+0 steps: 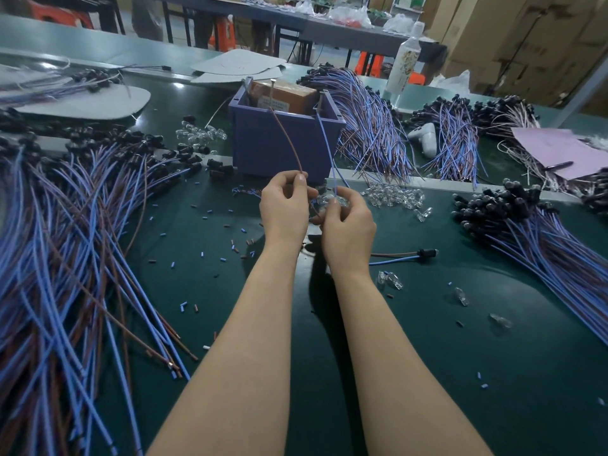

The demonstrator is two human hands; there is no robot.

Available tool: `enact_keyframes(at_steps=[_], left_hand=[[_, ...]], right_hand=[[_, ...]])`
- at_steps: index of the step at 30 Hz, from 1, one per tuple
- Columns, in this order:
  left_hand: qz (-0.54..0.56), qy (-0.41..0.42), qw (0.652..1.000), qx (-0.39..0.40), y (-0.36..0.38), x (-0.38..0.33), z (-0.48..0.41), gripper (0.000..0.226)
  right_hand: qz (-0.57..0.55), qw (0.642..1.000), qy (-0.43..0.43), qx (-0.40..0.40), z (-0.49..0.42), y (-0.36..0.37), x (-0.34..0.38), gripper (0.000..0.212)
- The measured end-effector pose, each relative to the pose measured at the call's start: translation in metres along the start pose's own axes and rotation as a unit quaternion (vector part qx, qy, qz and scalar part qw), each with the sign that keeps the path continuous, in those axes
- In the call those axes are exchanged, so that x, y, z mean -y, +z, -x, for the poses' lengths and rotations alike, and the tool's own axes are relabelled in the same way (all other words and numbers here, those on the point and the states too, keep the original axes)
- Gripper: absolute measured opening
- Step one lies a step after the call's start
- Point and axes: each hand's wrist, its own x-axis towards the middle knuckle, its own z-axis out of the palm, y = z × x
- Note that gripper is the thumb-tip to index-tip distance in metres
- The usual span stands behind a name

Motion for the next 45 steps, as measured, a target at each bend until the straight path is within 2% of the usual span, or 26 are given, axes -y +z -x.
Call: enact_keyframes(at_steps=[12,20,30,45], left_hand=[[-0.006,-0.005,1.0,0.011,0.0,-0.004,0.003,0.013],[-0.054,0.073,0.996,-0.019,0.009,-0.002,0.012,0.008],[-0.007,0.006,1.0,-0.004,0.004,-0.001,0.001,0.011],[0.005,-0.011,1.0,0.01,0.002,-0.004,-0.001,0.011]], right_hand=[[-0.016,1.0,0.015,-0.013,0.002,-0.001,0.002,0.02],[-0.031,0.998,0.033,-0.034,0.002,-0.001,0.002,0.021],[-0.009,1.0,0.011,0.004,0.002,-0.002,0.003,0.021],[0.0,1.0,0.01,0.022,0.004,-0.001,0.006,0.025]])
